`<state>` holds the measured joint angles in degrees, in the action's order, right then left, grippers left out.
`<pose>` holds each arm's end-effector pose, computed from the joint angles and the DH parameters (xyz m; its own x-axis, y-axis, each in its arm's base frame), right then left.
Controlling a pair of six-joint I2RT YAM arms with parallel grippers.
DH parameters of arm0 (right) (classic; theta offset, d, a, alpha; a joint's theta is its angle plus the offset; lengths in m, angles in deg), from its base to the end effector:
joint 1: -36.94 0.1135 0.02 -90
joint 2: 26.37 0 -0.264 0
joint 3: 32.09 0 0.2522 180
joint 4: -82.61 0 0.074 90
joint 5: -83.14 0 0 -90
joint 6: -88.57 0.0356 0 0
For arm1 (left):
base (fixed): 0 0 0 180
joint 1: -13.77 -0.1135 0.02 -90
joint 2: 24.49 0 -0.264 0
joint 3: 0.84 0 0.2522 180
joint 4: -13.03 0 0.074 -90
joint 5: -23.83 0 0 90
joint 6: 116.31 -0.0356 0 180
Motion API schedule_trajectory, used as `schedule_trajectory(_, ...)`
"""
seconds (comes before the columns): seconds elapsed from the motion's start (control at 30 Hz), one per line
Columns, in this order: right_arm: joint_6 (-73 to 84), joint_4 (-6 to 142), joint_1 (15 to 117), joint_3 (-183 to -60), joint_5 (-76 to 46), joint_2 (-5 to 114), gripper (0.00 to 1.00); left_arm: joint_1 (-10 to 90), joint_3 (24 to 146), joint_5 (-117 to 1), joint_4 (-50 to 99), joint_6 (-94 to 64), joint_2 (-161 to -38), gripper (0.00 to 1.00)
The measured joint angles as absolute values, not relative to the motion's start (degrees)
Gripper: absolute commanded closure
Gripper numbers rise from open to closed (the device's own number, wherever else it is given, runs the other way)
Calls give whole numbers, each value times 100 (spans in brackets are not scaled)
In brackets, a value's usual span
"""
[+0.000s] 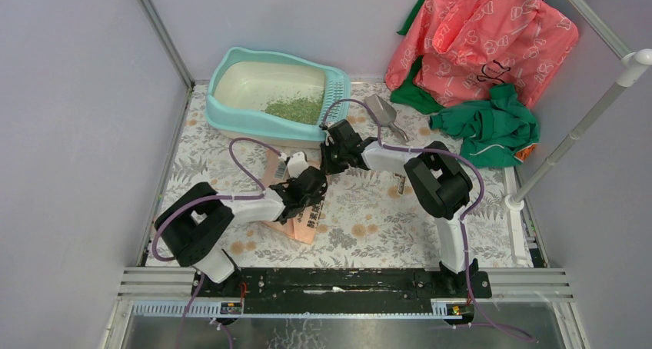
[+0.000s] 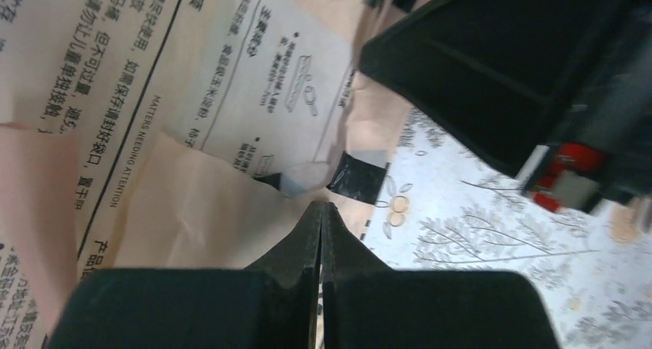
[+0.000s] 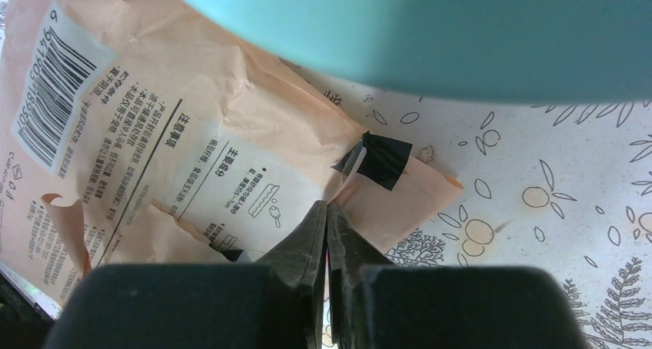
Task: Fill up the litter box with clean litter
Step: Close the cat litter bag at the center of the board.
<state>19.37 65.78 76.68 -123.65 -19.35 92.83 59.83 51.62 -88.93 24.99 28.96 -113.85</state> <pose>0.3410 0.2935 0.1508 -0.7674 -0.1871 -0.6133 -0.5031 0.7686 0.3950 0.2105 -0.1986 0.1456 -0.6983 -0.3676 -0.6143 -0.1518 0.9146 -0.3747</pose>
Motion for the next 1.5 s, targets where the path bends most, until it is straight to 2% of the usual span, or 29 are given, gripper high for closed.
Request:
schedule_trajectory(0.3, 1937, 6578, 7636, -12365, -1879, 9283, 89, 5898, 5170, -8915, 2387, 2898, -11612, 99)
schedule_trajectory(0.83, 1941, 6599, 7511, -12881, -1846, 9650, 89, 5802, 5028, -8908, 2166, 2955, -11568, 99)
schedule_trajectory(1.1, 1941, 6800, 7511, -12717, -1846, 9613, 89, 5796, 4963, -8908, 2166, 2961, -11479, 99)
schedule_trajectory(1.3, 1941, 6936, 7511, -12304, -1846, 9289, 82, 5796, 4954, -8904, 2175, 2963, -11463, 98)
schedule_trajectory(1.5, 1937, 6759, 7511, -11969, -1852, 8478, 74, 5767, 4893, -8849, 2593, 2959, -11109, 94)
